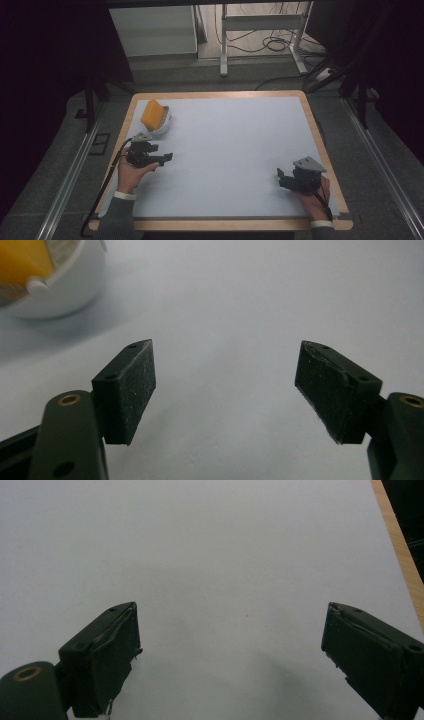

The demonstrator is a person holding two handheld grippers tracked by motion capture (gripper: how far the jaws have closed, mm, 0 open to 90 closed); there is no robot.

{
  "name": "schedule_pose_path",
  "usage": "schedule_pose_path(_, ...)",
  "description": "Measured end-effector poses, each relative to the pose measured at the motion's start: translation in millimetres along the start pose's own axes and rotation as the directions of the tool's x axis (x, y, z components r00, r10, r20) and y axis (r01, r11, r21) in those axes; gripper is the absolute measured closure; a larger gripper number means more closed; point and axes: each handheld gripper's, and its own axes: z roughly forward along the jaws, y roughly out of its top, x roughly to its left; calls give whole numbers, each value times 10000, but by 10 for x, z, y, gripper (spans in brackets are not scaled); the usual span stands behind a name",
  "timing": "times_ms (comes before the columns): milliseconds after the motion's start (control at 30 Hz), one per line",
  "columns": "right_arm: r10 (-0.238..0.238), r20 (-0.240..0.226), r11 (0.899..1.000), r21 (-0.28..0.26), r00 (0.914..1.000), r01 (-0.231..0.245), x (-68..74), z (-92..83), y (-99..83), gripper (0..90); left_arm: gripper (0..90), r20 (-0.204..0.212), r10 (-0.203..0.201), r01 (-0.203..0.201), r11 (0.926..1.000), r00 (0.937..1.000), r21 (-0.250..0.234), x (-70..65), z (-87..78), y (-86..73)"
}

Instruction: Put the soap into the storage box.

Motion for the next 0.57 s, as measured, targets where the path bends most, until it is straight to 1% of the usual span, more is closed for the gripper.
schedule_pose_path(33,5,-9,10000,11,10000,-5,0,1,1,87,248,-46,51,-51,10000,10000,73,6,3,-13)
schedule_pose_path(100,-4,-38,10000,18,10000,4,1,3,1,87,250,-41,-120,120,9999,9999,-10,21,-4,-47)
schedule_pose_path(200,10,-46,10000,10,10000,-10,-2,2,0,87,253,-58,-87,88,9999,9999,104,37,-3,-76)
schedule_pose_path(233,9,-59,10000,21,10000,-9,-1,3,1,87,255,-6,-105,105,9996,9999,244,51,0,-88)
schedule_pose_path(333,-32,-52,10000,52,10000,32,2,5,2,86,264,153,-221,220,9997,9996,70,46,-38,-76)
schedule_pose_path(433,-54,-37,10000,42,10000,54,5,6,2,86,265,110,-248,248,9997,9996,-22,40,-65,-66)
schedule_pose_path(567,-32,-65,10000,21,10000,32,2,3,2,83,260,170,-230,229,9997,9996,31,31,-45,-70)
